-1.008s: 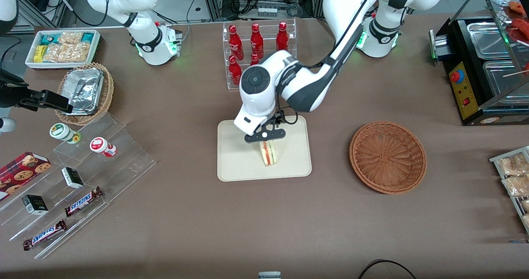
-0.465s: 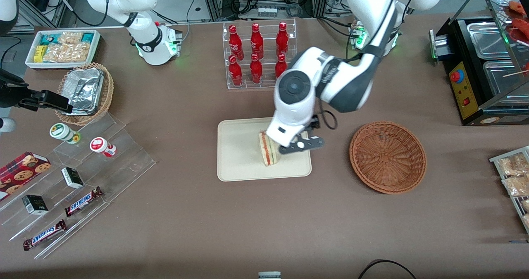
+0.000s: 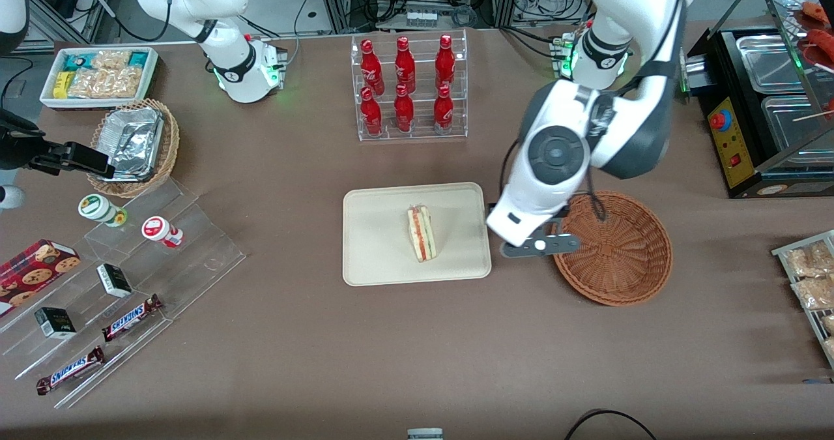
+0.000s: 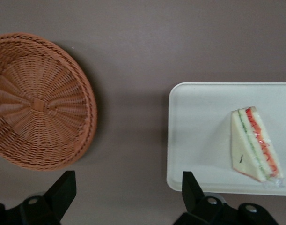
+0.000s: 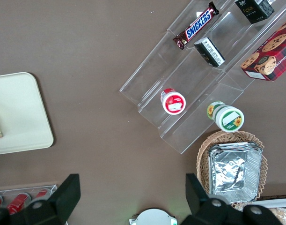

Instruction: Place sandwich from basket to tray

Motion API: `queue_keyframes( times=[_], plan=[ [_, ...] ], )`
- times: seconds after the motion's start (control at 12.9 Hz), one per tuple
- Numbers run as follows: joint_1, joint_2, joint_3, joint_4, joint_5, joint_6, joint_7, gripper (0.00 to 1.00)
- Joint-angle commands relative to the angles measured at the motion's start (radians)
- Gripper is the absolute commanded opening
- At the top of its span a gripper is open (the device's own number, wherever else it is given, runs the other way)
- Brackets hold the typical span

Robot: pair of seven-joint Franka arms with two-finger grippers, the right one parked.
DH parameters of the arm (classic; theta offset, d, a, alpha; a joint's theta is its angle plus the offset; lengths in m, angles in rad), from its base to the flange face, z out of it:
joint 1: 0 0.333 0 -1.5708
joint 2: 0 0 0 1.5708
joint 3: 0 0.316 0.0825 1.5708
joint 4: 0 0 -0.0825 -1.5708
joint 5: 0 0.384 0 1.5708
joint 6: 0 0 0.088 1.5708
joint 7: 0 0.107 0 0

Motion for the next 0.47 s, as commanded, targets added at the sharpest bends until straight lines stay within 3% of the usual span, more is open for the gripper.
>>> queue_keyframes(
  times=[0.0, 0.39],
  plan=[
    [-0.014, -0.110, 0.042, -0.089, -0.013, -0.037, 0.094, 1.00],
    [-0.012, -0.241, 0.146, -0.125, -0.012, -0.189, 0.315, 1.00]
  ],
)
